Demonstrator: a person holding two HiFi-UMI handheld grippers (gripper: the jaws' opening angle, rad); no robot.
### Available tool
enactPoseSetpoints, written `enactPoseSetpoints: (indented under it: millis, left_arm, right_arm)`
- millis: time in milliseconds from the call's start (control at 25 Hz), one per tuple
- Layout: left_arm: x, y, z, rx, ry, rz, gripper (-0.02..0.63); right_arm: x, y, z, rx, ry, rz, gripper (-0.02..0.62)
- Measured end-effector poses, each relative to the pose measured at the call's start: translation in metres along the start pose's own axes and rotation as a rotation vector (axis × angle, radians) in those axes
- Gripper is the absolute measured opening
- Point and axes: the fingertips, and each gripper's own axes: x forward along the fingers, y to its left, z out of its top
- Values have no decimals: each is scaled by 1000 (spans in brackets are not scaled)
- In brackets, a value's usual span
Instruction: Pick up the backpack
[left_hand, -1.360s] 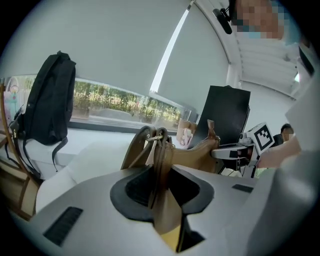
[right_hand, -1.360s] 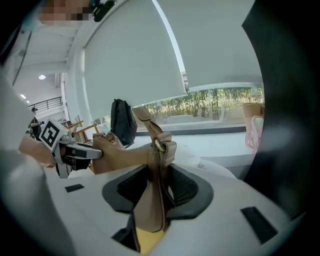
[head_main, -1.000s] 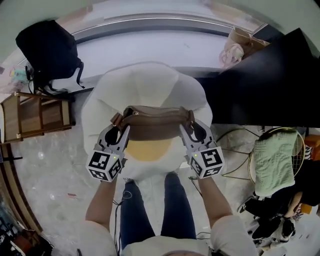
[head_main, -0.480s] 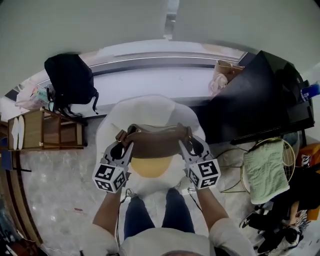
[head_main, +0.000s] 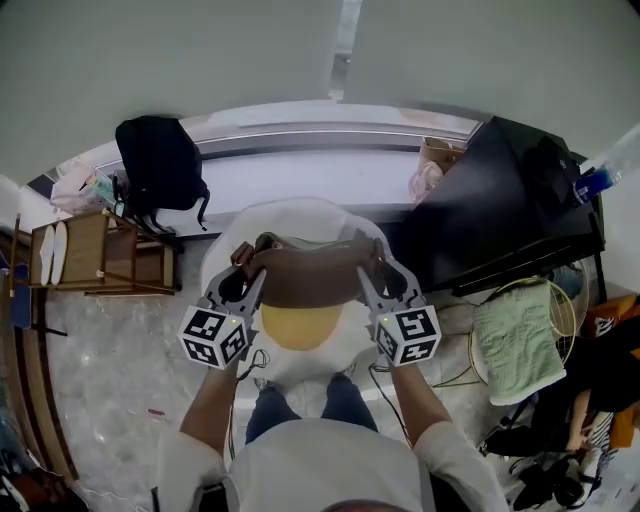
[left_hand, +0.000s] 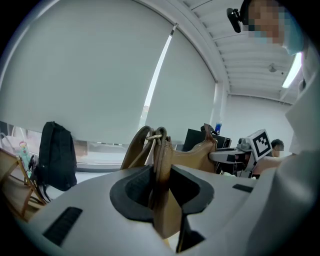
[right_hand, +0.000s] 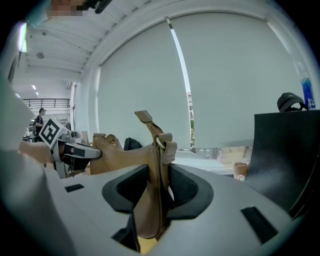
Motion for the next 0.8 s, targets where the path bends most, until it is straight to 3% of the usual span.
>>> enactPoseSetpoints:
  millis: [800]
  left_arm:
    - [-56,-32,68,90,-121,-12,107]
  right_arm:
    - [-57,31,71,-32,-128,7,153]
